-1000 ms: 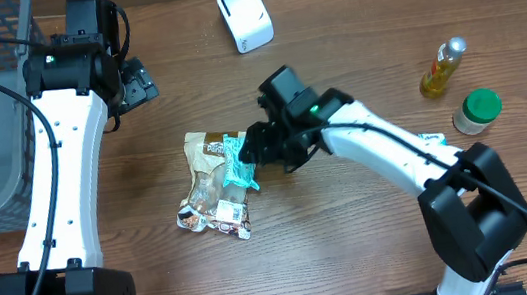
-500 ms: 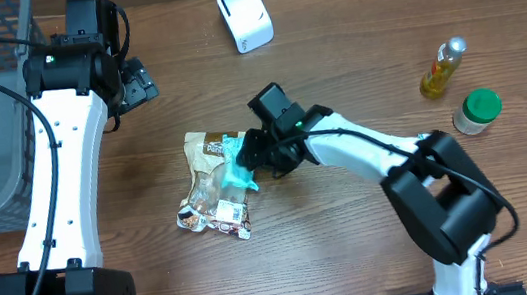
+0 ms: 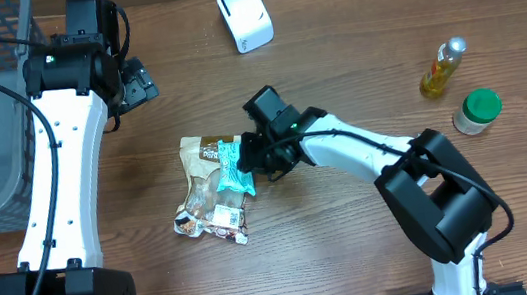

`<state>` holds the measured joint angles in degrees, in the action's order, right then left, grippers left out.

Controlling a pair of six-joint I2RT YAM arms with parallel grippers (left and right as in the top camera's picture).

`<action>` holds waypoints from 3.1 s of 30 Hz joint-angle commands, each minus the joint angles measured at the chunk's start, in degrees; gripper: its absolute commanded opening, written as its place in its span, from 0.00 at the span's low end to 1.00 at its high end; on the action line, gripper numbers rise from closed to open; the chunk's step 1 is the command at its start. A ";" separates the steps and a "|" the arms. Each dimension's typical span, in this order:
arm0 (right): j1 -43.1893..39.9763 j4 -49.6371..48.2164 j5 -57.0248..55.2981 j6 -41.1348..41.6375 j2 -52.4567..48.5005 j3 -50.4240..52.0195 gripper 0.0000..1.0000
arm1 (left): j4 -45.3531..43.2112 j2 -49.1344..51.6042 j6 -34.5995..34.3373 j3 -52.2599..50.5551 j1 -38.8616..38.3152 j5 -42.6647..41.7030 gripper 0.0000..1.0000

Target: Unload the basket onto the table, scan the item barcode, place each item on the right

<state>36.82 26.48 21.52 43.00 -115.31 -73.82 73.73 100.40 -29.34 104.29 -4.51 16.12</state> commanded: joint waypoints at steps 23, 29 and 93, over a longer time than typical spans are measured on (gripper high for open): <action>-11.80 23.12 -14.03 -25.73 6.86 -0.42 0.04 | -0.09 -0.76 1.07 1.07 -0.76 0.79 1.00; -11.82 22.58 -15.52 -25.73 6.86 0.76 0.04 | -0.09 -0.76 1.07 1.07 -0.76 0.76 1.00; -18.91 21.31 15.52 -35.95 6.73 7.54 0.04 | -0.09 -0.76 1.07 1.07 -0.76 0.79 1.00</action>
<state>19.27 49.54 32.18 7.51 -109.71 -69.14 73.73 100.40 -29.34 104.29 -4.51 16.12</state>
